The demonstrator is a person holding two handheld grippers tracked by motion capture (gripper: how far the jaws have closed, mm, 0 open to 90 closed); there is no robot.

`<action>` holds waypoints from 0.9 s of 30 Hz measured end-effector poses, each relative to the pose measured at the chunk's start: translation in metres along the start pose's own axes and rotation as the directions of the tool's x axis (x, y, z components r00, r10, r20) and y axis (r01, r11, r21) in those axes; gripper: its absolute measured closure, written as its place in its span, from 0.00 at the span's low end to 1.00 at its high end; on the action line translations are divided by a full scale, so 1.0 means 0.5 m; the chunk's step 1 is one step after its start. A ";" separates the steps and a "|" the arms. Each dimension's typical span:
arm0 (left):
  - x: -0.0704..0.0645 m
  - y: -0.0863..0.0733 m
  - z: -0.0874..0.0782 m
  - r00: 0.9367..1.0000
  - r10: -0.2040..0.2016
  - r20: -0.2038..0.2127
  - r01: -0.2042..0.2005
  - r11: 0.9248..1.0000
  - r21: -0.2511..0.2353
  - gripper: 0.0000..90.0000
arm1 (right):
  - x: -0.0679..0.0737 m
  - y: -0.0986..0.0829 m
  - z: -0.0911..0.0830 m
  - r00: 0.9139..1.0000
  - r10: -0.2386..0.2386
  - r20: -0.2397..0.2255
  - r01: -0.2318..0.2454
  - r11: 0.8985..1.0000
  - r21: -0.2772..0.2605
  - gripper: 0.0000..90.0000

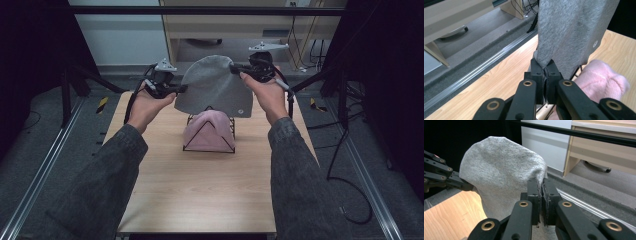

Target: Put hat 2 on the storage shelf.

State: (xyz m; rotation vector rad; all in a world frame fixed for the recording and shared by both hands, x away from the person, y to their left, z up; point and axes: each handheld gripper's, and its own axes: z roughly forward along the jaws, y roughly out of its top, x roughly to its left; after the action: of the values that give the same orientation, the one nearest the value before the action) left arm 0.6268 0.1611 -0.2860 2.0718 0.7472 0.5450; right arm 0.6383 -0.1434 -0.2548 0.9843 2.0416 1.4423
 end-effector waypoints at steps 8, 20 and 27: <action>-0.012 -0.021 -0.003 1.000 0.005 0.007 -0.005 1.000 0.015 0.97 | 0.012 -0.026 -0.001 1.000 -0.004 0.004 0.003 1.000 0.022 0.96; -0.018 -0.060 0.028 1.000 0.008 0.003 -0.008 0.998 0.058 0.97 | 0.017 -0.073 0.015 1.000 -0.007 0.006 0.007 0.998 0.066 0.96; -0.018 -0.082 0.044 1.000 0.005 0.005 -0.006 0.997 0.077 0.97 | 0.017 -0.103 0.028 1.000 -0.003 0.000 0.003 0.995 0.101 0.96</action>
State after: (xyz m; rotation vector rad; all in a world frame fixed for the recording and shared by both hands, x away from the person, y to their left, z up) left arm 0.6210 0.1614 -0.3331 2.1461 0.7711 0.5217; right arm 0.6276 -0.1383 -0.3075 1.0210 2.1325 1.3488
